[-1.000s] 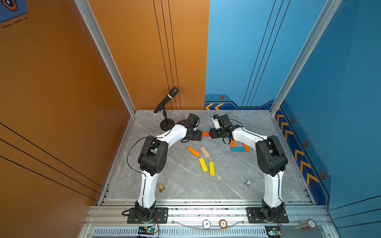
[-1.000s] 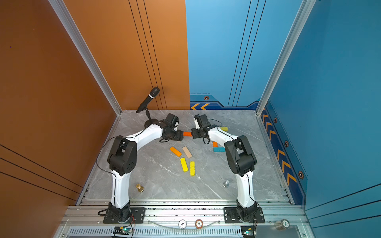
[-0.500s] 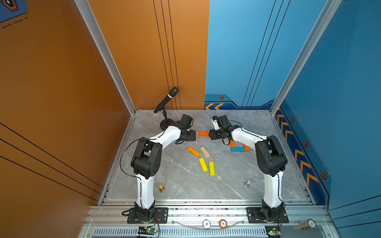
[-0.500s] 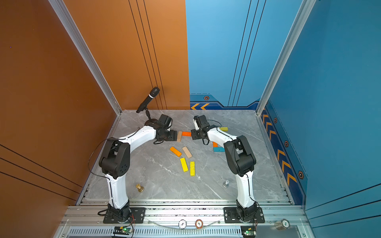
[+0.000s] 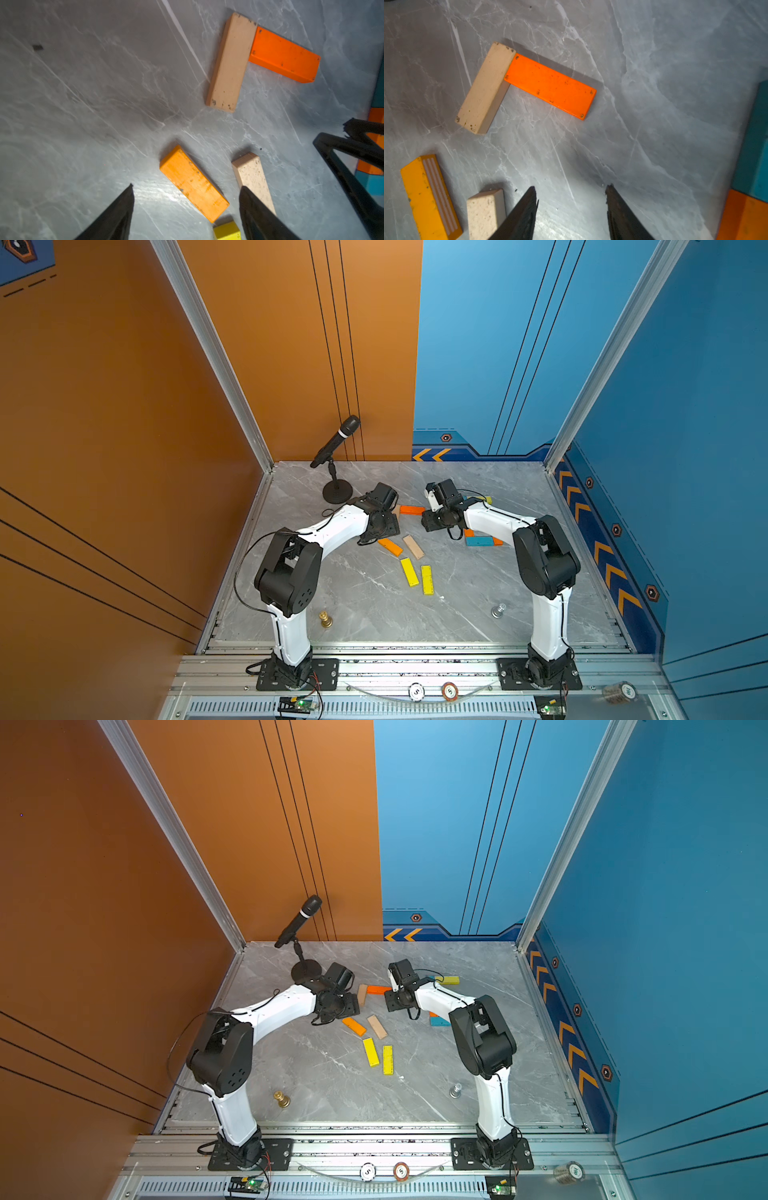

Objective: Assemble the number 6 with building blocks
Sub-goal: Move the building block to the center of the board.

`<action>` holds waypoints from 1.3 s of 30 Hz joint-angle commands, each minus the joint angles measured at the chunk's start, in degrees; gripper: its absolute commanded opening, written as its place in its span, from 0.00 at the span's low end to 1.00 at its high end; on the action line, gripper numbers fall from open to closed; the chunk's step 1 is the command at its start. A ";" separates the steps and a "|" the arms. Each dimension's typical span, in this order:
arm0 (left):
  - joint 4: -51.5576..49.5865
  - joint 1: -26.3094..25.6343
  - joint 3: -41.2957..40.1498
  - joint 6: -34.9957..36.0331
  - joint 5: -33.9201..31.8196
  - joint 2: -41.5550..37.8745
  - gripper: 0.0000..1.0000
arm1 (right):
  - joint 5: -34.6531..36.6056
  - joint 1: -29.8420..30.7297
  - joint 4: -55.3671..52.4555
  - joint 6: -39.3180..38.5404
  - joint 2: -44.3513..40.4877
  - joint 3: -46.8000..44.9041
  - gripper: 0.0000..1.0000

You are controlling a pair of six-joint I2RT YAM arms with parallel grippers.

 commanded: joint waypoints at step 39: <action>-3.41 -0.26 0.47 -16.25 0.63 7.71 0.27 | -3.53 3.09 2.70 0.63 -10.54 -8.92 0.55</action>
